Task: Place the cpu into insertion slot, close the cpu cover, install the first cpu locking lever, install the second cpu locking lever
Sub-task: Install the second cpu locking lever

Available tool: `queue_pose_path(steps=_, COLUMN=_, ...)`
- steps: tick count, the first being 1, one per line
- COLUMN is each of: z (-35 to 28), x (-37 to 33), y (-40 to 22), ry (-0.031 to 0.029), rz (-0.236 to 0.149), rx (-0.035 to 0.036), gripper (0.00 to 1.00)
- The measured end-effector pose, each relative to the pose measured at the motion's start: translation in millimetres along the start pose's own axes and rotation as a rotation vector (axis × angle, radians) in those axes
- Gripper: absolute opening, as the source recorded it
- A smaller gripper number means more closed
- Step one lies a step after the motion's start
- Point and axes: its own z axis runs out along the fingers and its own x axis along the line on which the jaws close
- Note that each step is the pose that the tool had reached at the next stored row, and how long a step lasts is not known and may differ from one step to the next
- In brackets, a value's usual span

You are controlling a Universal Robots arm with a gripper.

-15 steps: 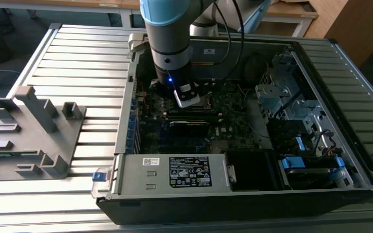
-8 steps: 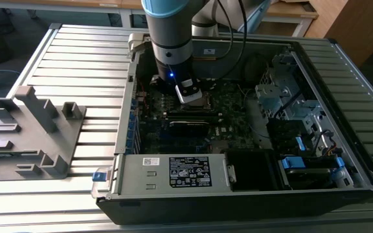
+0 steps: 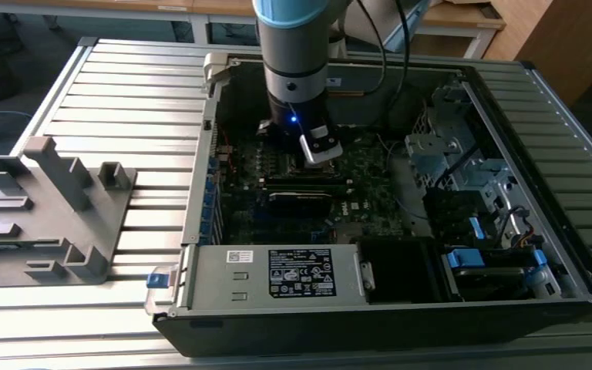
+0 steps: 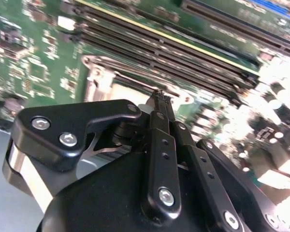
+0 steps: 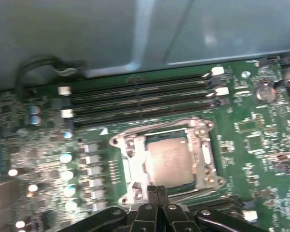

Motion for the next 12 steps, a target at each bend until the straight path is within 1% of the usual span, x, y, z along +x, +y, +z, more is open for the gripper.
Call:
queue_pose_path(steps=2, z=0.9, x=-5.4, y=1.4, ry=-0.001, rz=0.0, rx=0.0063, gripper=0.1)
queue_pose_path(steps=4, z=1.8, x=-8.0, y=4.3, ry=-0.0026, rz=-0.001, rx=0.0149, gripper=0.1)
queue_pose_path(steps=7, z=3.3, x=-10.1, y=10.5, ry=-0.0059, rz=-0.003, rx=0.0349, gripper=0.1)
queue_pose_path(steps=10, z=5.0, x=-11.2, y=18.4, ry=-0.009, rz=-0.006, rx=0.0534, gripper=0.1)
queue_pose_path(steps=11, z=5.3, x=-11.1, y=20.9, ry=-0.0097, rz=-0.006, rx=0.0568, gripper=0.1)
queue_pose_path(steps=12, z=5.4, x=-11.0, y=22.2, ry=-0.0097, rz=-0.006, rx=0.057, gripper=0.1)
